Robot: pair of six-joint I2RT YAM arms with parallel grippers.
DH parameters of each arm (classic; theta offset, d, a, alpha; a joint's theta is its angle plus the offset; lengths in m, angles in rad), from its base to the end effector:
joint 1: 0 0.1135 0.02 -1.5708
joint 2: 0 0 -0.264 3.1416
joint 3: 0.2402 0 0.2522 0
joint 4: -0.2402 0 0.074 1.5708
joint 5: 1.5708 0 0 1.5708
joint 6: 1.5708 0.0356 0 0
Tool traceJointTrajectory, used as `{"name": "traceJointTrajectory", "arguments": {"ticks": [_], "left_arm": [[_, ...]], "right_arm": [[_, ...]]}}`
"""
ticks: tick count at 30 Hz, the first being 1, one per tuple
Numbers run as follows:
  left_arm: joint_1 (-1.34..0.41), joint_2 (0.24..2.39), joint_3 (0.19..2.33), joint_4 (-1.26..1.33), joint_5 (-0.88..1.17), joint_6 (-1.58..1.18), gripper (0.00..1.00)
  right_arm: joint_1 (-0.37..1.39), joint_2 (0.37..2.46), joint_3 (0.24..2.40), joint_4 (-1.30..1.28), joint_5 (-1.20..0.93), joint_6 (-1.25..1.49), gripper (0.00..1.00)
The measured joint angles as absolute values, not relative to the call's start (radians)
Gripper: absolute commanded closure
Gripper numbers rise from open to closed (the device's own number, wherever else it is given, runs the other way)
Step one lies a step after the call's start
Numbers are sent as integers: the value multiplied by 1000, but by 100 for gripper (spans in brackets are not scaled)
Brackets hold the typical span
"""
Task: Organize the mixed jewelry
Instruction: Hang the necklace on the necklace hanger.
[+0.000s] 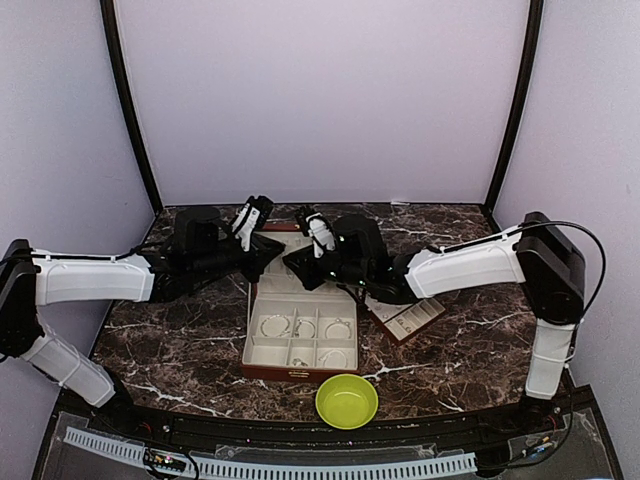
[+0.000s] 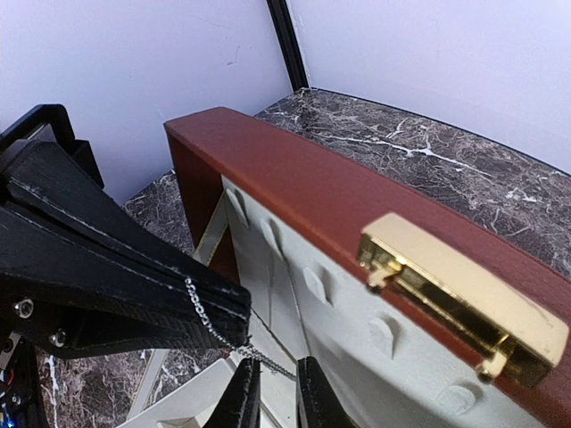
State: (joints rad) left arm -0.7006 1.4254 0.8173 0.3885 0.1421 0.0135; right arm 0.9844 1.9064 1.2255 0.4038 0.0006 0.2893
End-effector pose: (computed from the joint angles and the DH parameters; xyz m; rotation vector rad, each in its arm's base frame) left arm 0.2442 -0.2125 0.2602 0.7366 1.6763 -0.6160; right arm 0.2438 0.3669 0.2252 -0.6613 1.8268 0.8721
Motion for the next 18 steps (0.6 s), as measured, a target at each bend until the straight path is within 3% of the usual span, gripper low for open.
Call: {"name": "traceJointTrajectory", "arguments": {"ticks": [11, 18], "left_arm": [[-701, 1425, 817, 389, 142, 14, 100], [-701, 1425, 817, 388, 118, 13, 100]], "right_arm": [[984, 1918, 1232, 418, -8, 289, 100], [984, 1920, 1233, 421, 5, 292, 100]]}}
